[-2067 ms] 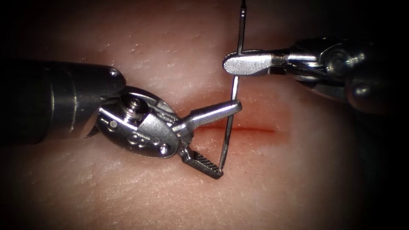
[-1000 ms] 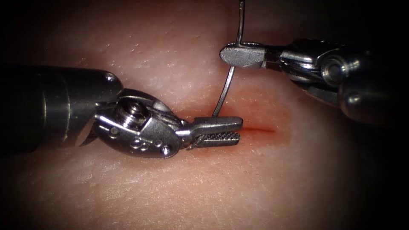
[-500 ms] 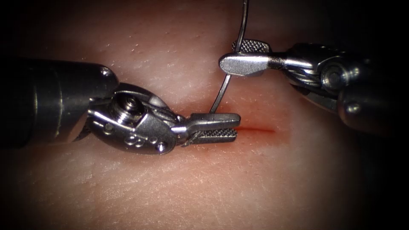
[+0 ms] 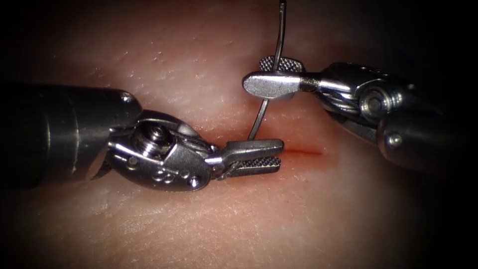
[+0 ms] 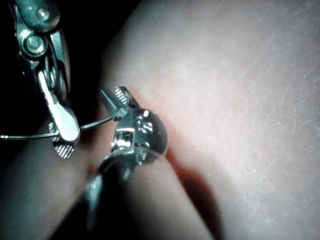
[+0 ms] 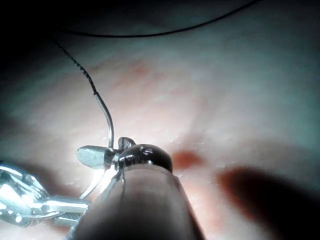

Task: Wound Closure
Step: Pass the needle from the left to the right gripper

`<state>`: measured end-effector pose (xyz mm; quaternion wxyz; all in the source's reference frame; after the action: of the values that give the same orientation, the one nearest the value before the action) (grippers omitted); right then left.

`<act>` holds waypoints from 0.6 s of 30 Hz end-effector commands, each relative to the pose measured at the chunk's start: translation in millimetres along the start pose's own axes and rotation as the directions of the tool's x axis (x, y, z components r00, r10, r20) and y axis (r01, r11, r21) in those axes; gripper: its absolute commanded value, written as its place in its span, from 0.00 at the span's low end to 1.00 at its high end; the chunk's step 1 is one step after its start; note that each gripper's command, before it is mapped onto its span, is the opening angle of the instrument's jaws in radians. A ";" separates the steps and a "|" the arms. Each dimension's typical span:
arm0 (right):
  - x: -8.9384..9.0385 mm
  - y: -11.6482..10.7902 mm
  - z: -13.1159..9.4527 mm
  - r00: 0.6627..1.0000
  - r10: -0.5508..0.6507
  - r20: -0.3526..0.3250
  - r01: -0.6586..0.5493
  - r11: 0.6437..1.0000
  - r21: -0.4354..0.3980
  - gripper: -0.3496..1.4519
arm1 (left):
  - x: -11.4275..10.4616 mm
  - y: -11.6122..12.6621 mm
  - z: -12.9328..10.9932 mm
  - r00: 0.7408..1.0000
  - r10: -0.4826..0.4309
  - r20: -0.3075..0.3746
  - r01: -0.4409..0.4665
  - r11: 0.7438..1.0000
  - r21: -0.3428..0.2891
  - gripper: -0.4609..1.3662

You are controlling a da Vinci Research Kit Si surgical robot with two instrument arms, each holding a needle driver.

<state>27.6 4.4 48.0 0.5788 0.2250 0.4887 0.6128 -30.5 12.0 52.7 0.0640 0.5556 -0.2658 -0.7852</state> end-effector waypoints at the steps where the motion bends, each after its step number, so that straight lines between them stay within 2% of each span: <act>1: 0.1 -0.1 0.0 1.000 0.003 -0.003 -0.003 1.000 0.002 0.70 | 0.0 0.0 0.0 1.000 0.000 -0.001 0.000 1.000 -0.008 0.06; 8: 0.5 -0.2 0.3 1.000 0.009 -0.006 -0.009 1.000 -0.004 0.67 | 0.1 0.0 -0.1 1.000 0.000 -0.002 0.000 1.000 -0.005 0.06; 13: 0.4 -0.3 0.3 1.000 0.008 -0.008 -0.008 1.000 -0.002 0.58 | 0.0 0.0 -0.2 1.000 0.000 -0.002 0.000 1.000 -0.003 0.06; 15: 0.4 -0.3 0.3 1.000 0.009 -0.008 -0.009 1.000 -0.002 0.46 | 0.0 0.0 -0.3 1.000 0.000 -0.001 0.000 1.000 -0.003 0.06; 16: 0.4 -0.3 0.3 1.000 0.008 -0.008 -0.008 1.000 -0.002 0.31 | 0.1 0.0 -0.3 1.000 0.000 -0.001 0.000 1.000 -0.003 0.06; 17: 0.4 -0.3 0.3 1.000 0.008 -0.008 -0.008 1.000 -0.001 0.05 | 0.1 0.0 -0.3 1.000 0.000 -0.001 0.000 1.000 -0.003 0.06; 18: 0.3 -0.3 0.3 1.000 0.008 -0.006 -0.008 1.000 -0.003 0.00 | 0.1 0.0 -0.3 1.000 0.000 -0.001 0.000 1.000 -0.003 0.06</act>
<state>27.9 4.7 47.7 0.5734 0.2252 0.4903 0.6166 -30.3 11.9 52.6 0.0634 0.5562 -0.2671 -0.7844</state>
